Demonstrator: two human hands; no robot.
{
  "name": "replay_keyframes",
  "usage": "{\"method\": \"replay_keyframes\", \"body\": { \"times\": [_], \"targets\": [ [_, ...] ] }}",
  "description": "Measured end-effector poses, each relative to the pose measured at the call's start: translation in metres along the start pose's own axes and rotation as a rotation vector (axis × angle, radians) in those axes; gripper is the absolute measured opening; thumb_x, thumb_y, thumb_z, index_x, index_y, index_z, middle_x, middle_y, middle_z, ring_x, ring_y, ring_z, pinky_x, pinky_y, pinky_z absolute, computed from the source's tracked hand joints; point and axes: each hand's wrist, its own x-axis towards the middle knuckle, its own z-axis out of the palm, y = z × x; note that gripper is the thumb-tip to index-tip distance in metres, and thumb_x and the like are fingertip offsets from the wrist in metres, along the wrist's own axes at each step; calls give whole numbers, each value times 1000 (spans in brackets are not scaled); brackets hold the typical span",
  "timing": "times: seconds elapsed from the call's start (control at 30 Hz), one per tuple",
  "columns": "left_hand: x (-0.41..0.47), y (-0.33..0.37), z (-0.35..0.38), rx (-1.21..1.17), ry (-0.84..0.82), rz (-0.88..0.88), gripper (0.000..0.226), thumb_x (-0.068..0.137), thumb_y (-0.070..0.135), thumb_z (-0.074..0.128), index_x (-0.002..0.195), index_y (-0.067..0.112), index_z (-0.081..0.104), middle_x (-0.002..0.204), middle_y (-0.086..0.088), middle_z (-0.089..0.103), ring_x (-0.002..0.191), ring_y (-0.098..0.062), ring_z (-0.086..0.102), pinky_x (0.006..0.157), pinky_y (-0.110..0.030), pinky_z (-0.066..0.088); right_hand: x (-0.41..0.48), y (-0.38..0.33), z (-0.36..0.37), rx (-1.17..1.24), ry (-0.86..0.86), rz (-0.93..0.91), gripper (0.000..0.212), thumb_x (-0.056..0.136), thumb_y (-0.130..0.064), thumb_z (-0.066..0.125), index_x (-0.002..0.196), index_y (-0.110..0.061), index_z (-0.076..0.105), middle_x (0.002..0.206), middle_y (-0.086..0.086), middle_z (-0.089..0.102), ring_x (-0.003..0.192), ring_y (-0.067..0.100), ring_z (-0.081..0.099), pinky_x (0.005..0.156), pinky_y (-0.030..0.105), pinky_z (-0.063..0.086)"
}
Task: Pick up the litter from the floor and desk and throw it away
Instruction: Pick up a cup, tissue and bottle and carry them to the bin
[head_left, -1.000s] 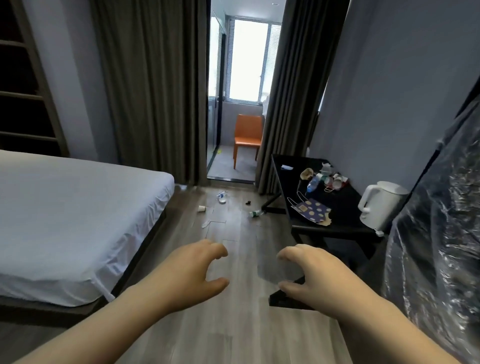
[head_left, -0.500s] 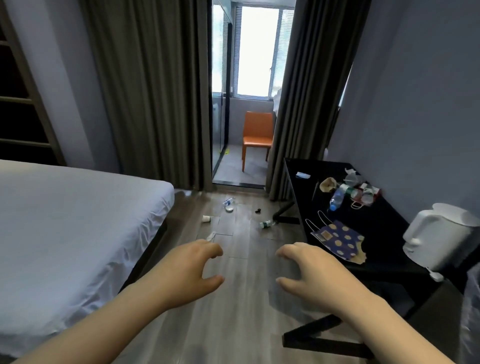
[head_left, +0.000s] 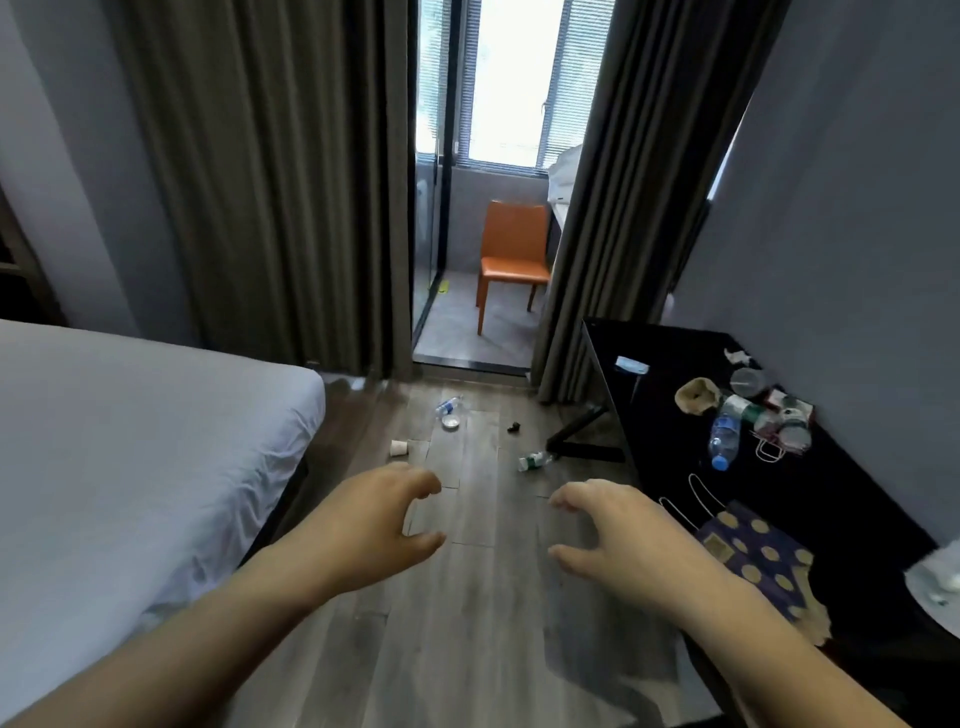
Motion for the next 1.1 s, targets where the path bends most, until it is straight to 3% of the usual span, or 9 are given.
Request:
{"method": "replay_keyframes", "body": {
  "times": [0.4, 0.6, 0.93, 1.1],
  "targets": [
    [164, -115, 6, -12, -145, 29, 47, 82, 55, 59, 123, 34, 51, 121, 15, 55, 103, -2, 54, 85, -18, 45, 179, 19, 13, 29, -118, 87, 52, 83, -52, 61, 130, -32, 50, 124, -12, 54, 116, 7, 50, 92, 22, 41],
    [257, -156, 19, -25, -140, 33, 46, 83, 52, 61, 122, 30, 53, 121, 13, 57, 104, -3, 55, 84, -17, 45, 272, 54, 24, 100, -102, 94, 48, 82, -49, 63, 126, -31, 53, 120, -14, 55, 115, 5, 50, 94, 21, 41],
    [426, -204, 43, -16, -169, -65, 46, 81, 52, 62, 119, 28, 54, 118, 9, 58, 103, -9, 57, 86, -27, 47, 445, 134, 21, 129, -135, 95, 47, 83, -47, 63, 127, -30, 54, 123, -12, 57, 115, 6, 52, 94, 24, 43],
    [484, -229, 56, -32, -232, -102, 48, 82, 53, 60, 123, 29, 52, 121, 10, 56, 106, -6, 55, 88, -24, 46, 511, 159, 25, 139, -187, 99, 49, 83, -46, 63, 128, -29, 54, 128, -12, 56, 118, 7, 51, 97, 26, 43]
  ]
}}
